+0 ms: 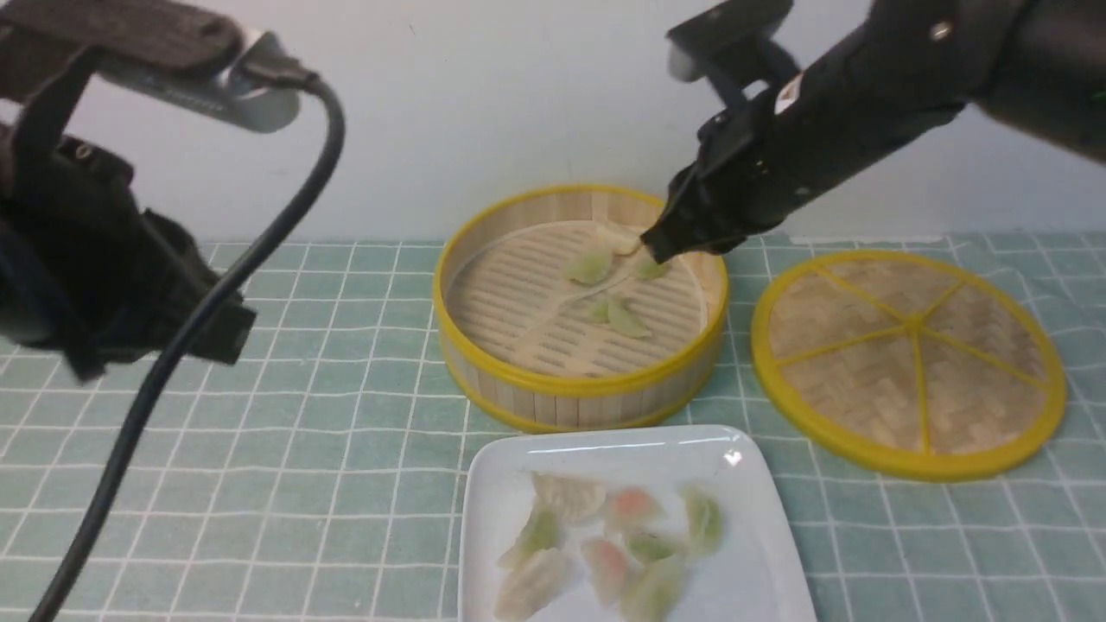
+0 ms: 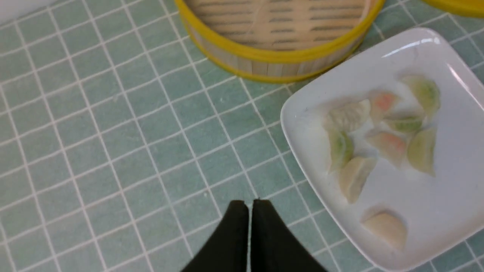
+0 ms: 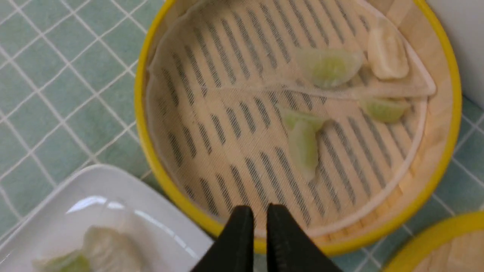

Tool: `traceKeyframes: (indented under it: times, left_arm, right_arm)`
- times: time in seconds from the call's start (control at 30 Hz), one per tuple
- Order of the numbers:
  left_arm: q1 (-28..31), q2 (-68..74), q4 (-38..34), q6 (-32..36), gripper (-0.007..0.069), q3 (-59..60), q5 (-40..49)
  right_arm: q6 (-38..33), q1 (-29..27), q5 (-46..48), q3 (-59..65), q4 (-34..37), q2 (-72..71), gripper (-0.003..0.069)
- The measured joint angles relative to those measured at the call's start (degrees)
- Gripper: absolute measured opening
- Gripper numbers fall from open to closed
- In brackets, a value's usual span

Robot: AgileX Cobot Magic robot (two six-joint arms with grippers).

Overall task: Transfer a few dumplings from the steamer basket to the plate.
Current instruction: Use the right arm to grab a dumpling from inside the steamer

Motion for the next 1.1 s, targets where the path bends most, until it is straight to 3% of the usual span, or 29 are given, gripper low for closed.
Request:
traceKeyframes:
  times: [0.03, 0.23, 0.43, 0.6, 0.7, 0.73, 1.1]
  left_arm:
    - [0.11, -0.29, 0.0, 0.0, -0.0006, 0.24, 0.07]
    - [0.27, -5.61, 0.81, -0.23, -0.0006, 3.64, 4.09]
    - [0.28, -5.87, 4.56, -1.19, -0.0006, 3.63, 8.58]
    - [0.34, -6.45, 6.1, -1.7, -0.0006, 3.63, 9.38]
    - [0.34, -6.51, 6.55, -1.81, -0.0006, 3.63, 9.43]
    - [0.34, -6.51, 6.62, -1.97, -0.0006, 3.63, 9.43]
    - [0.34, -6.51, 6.76, -2.22, -0.0006, 3.63, 7.22]
  right_arm:
    - [-0.32, 0.07, -0.2, -0.54, 0.0, 0.54, 0.0094]
    - [-1.77, 0.08, -2.22, -9.47, -0.88, 15.56, 0.0304]
    - [-1.57, 0.08, -2.59, -14.39, -2.95, 22.5, 0.0405]
    - [-0.02, 0.08, -3.13, -15.17, -4.45, 25.21, 0.0395]
    - [2.39, 0.08, -2.59, -15.45, -5.16, 25.55, 0.0283]
    - [3.44, 0.08, -1.48, -15.45, -5.69, 25.28, 0.0189]
    - [6.11, 0.08, 18.4, -15.45, -6.74, 8.07, 0.0192]
